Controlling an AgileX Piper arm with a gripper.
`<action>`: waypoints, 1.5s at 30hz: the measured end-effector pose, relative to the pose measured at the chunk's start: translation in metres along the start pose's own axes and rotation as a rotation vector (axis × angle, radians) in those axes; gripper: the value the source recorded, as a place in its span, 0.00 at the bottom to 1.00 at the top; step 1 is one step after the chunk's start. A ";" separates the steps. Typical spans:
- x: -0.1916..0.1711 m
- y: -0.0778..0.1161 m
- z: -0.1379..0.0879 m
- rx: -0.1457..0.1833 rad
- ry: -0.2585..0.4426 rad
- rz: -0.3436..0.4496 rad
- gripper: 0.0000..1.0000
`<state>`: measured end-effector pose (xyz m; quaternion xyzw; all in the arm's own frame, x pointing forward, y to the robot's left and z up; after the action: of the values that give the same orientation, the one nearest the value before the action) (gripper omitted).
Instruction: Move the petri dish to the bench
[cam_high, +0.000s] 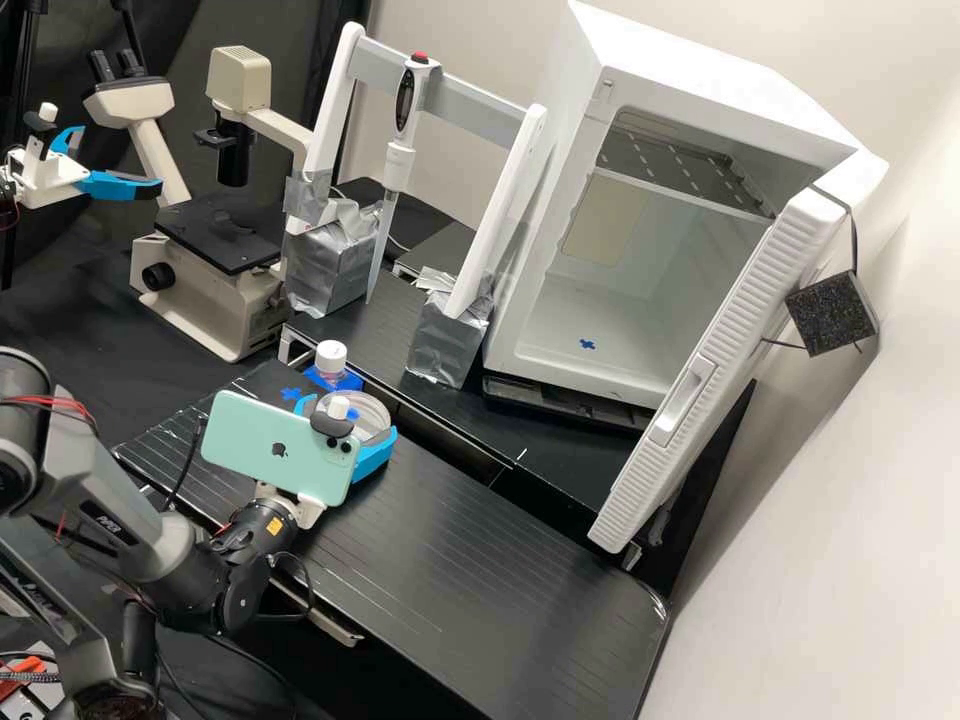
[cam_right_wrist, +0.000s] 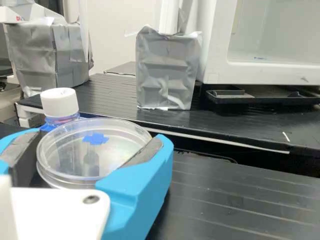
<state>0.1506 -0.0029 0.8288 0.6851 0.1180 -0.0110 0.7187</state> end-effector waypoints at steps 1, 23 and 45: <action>-0.001 0.000 0.001 0.002 0.001 0.001 0.00; -0.007 0.002 0.016 -0.011 -0.053 -0.004 1.00; -0.016 0.012 0.003 0.015 -0.088 0.079 1.00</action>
<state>0.1372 -0.0074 0.8440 0.6935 0.0591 -0.0139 0.7179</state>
